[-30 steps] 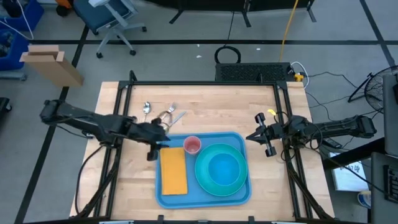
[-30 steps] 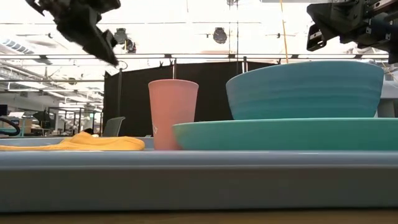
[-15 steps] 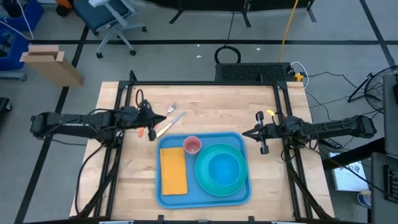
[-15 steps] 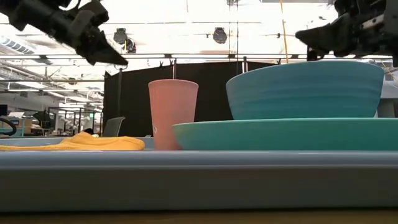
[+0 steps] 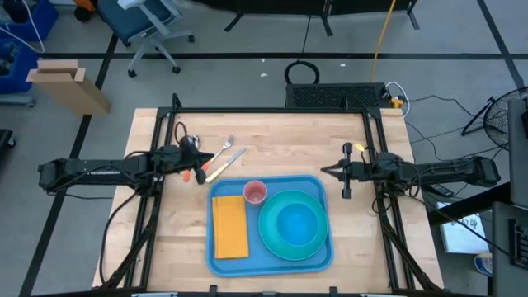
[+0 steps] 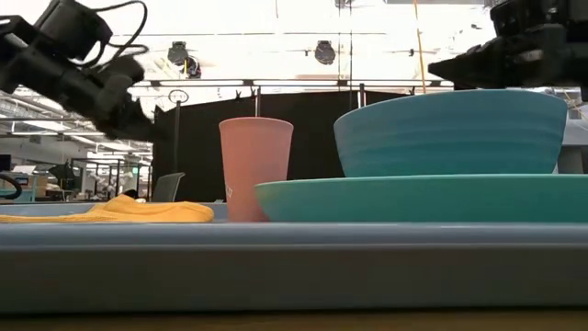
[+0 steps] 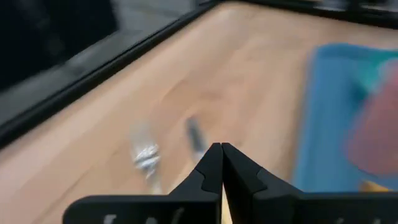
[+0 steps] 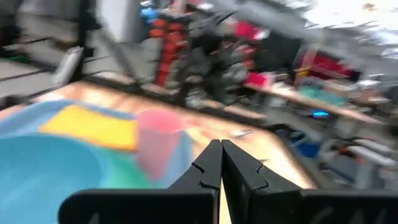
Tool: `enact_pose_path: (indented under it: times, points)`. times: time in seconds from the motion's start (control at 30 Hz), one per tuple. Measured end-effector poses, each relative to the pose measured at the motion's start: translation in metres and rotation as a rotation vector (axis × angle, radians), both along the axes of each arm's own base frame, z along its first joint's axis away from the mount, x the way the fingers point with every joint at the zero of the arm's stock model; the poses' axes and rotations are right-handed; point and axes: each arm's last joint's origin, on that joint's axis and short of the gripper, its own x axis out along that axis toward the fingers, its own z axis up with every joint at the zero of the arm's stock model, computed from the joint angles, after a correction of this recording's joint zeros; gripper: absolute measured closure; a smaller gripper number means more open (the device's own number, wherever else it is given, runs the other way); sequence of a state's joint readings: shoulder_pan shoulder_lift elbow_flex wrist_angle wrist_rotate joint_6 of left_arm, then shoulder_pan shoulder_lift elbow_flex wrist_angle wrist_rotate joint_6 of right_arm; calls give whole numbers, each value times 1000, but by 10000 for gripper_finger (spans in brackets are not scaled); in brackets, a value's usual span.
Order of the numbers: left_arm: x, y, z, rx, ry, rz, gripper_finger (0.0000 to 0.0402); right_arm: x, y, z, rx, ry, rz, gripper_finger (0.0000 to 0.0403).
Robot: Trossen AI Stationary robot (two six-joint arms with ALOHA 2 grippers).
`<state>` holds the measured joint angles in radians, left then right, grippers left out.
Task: Set up tray
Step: Put the white and orange spoon on the yellow napkin
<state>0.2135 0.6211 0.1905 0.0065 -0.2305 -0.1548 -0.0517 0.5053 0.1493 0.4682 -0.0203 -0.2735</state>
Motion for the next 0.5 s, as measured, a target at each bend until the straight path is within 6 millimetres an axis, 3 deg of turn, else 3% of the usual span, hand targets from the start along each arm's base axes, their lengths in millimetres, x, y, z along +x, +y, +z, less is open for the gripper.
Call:
enact_pose_path:
  times: [0.23,0.5]
  points:
    - [-9,5,4,-117,67,311,391,-1,-9,2,0,-15,-100,403]
    - [-16,6,22,-125,138,474,355,-1,-11,-4,105,32,-76,403]
